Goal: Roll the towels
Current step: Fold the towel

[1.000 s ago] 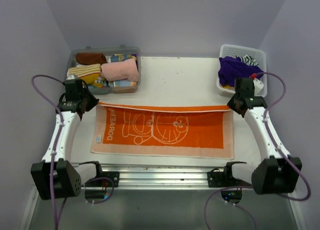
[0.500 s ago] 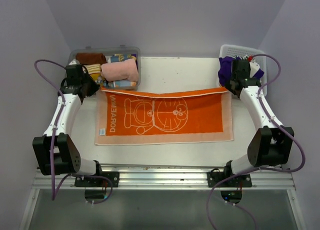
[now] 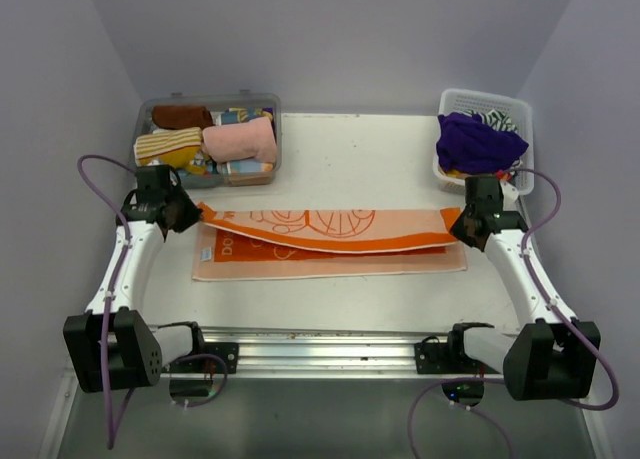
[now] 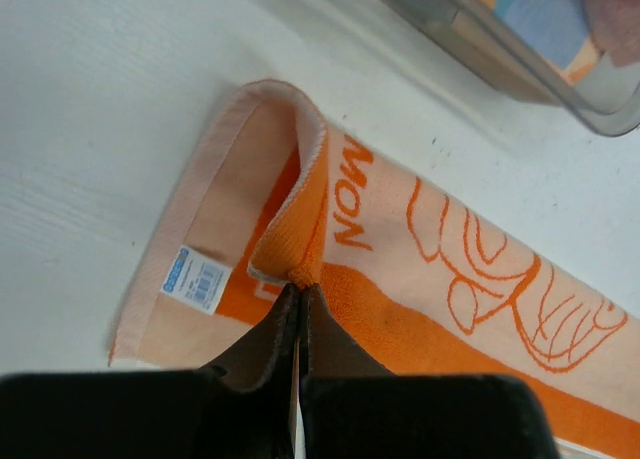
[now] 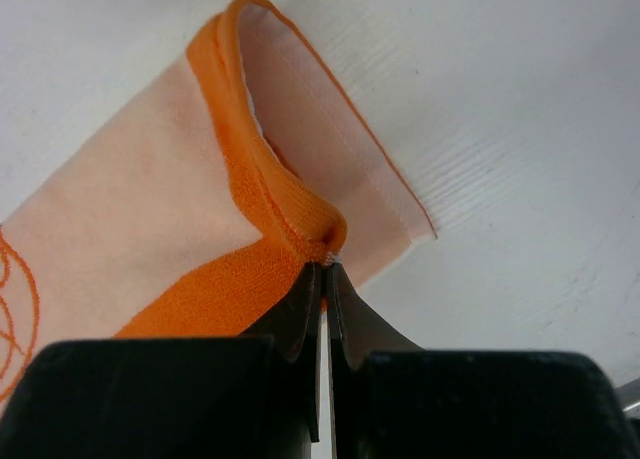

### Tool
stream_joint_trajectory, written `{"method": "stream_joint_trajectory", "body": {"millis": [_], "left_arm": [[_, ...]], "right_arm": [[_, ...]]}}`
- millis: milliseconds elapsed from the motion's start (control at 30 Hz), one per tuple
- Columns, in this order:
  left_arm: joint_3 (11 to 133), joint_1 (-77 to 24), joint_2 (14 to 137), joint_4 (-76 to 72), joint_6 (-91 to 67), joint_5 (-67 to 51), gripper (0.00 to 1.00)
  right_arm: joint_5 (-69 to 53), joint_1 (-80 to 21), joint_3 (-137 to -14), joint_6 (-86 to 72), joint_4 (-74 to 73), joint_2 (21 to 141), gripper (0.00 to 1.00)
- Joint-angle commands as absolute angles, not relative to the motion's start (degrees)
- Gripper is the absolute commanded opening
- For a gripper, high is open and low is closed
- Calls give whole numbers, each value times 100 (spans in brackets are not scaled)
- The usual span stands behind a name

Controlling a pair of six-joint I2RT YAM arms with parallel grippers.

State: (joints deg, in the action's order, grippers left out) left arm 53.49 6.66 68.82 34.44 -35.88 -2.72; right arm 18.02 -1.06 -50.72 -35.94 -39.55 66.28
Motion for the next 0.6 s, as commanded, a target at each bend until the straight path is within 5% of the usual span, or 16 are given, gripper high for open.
{"method": "stream_joint_trajectory", "body": {"millis": [0, 567], "left_arm": [[5011, 650, 6523, 3726, -3410, -202, 0], [4641, 659, 6276, 4552, -3971, 387, 0]], "right_arm": [[1784, -70, -4799, -3621, -4122, 6364, 0], [2066, -35, -4579, -3524, -4166, 6109, 0]]}}
